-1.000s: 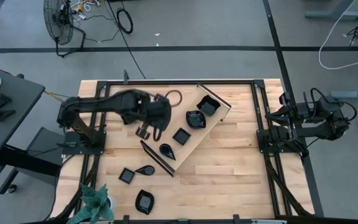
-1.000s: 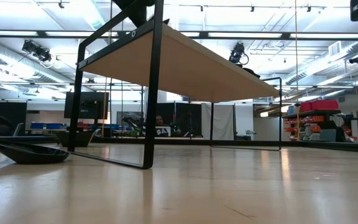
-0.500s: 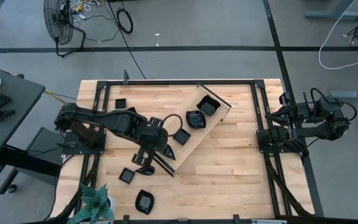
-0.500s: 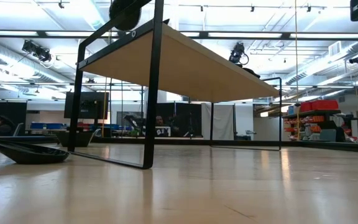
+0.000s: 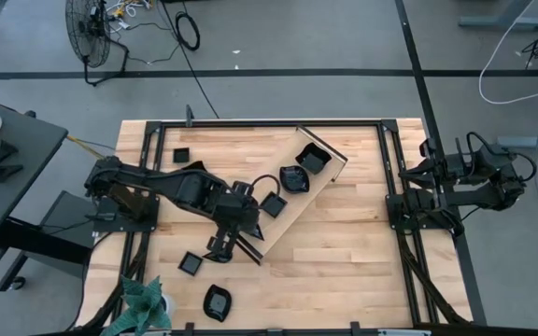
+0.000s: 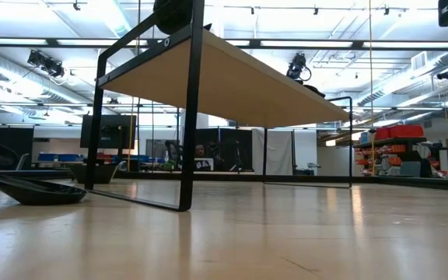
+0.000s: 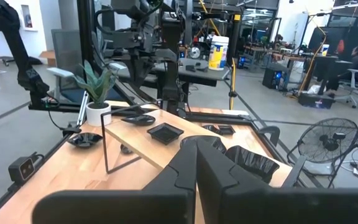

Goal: Pick & Place Mini shaped plates
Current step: Stack the black teardrop shaped plate on top of the black teardrop shaped plate on the shelf

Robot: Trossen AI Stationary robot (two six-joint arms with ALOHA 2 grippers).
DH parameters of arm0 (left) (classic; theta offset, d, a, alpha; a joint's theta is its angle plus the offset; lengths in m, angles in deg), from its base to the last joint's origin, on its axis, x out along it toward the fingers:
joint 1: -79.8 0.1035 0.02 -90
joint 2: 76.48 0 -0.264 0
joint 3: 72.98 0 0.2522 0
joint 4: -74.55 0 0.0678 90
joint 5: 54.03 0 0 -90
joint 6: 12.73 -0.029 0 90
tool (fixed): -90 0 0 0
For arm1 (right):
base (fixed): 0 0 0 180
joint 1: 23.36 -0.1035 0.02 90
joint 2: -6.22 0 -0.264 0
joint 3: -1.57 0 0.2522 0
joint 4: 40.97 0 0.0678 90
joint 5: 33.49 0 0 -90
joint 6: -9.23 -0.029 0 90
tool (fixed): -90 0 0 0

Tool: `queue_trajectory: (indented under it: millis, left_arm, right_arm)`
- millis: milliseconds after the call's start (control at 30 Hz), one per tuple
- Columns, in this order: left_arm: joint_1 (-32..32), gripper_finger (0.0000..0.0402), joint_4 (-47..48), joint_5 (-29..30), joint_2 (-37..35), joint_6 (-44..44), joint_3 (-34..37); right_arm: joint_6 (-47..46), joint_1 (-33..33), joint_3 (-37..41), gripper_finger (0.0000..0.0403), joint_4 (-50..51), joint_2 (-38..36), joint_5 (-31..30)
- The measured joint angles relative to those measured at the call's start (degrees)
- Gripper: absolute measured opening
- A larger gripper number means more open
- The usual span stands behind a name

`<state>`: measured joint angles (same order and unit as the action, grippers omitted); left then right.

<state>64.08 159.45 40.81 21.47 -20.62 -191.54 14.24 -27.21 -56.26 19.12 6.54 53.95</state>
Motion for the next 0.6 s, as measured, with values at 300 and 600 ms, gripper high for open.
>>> queue_trajectory:
  millis: [300,600]
  left_arm:
    - [-0.37,0.0001,-0.04,-0.42,0.70,1.32,0.23]
    - [-1.87,0.0001,-0.76,0.33,2.97,0.78,0.22]
  right_arm:
    - [0.00,0.01,0.00,0.0010,-0.03,-0.01,0.00]
    - [0.01,0.01,0.00,0.0010,-0.04,0.00,0.00]
